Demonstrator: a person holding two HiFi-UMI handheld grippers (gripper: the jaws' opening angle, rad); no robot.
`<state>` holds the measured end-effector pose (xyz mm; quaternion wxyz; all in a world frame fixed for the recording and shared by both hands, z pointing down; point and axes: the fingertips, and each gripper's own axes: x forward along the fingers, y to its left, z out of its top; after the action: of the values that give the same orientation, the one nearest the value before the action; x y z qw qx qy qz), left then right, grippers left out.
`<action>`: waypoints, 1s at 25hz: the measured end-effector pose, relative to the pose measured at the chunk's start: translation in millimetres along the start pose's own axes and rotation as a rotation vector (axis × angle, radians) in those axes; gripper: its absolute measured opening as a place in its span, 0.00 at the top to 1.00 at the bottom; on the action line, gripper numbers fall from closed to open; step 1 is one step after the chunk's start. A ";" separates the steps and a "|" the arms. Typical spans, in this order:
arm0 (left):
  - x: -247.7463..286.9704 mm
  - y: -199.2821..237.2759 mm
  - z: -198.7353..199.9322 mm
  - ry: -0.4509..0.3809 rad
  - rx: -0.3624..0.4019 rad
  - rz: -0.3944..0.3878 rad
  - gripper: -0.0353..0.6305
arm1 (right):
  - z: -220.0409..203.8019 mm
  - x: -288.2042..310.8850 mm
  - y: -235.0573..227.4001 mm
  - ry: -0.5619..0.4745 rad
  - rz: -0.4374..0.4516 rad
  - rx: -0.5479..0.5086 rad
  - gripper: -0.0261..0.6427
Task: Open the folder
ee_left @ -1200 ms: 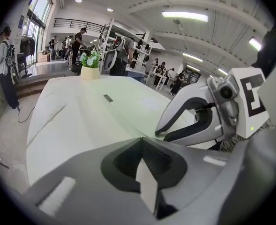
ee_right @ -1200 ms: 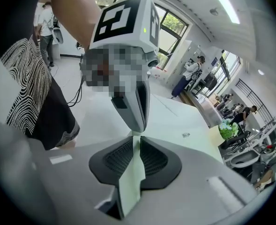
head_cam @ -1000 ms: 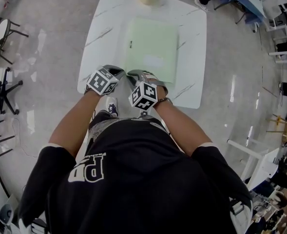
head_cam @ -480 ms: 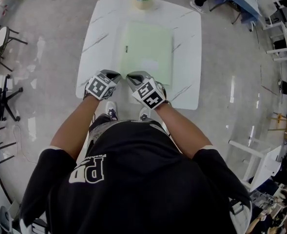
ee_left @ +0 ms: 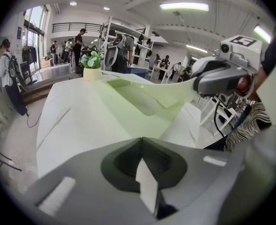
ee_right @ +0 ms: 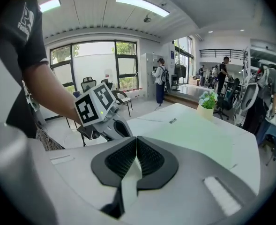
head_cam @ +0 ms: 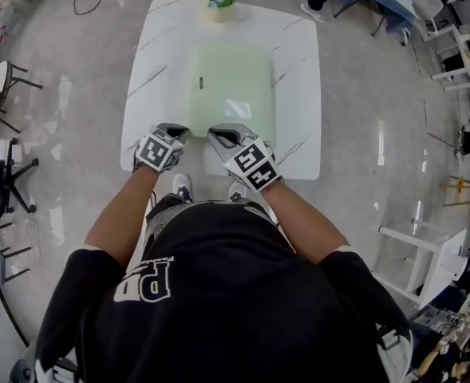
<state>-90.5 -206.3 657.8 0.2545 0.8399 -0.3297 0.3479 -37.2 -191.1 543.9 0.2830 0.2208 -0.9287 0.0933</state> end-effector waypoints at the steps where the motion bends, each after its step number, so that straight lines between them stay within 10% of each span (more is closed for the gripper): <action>1: 0.0 0.2 0.0 0.003 0.003 0.005 0.87 | 2.7 -5.6 -1.5 -0.018 -0.005 0.012 0.95; 25: 0.3 0.3 1.3 0.056 0.049 0.077 0.87 | 7.2 -150.9 -64.1 -0.300 -0.230 0.222 0.95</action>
<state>-90.0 -207.4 657.3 0.2293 0.8227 -0.3458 0.3886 100.9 -196.1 455.5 0.1242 0.3663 -0.9132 0.1283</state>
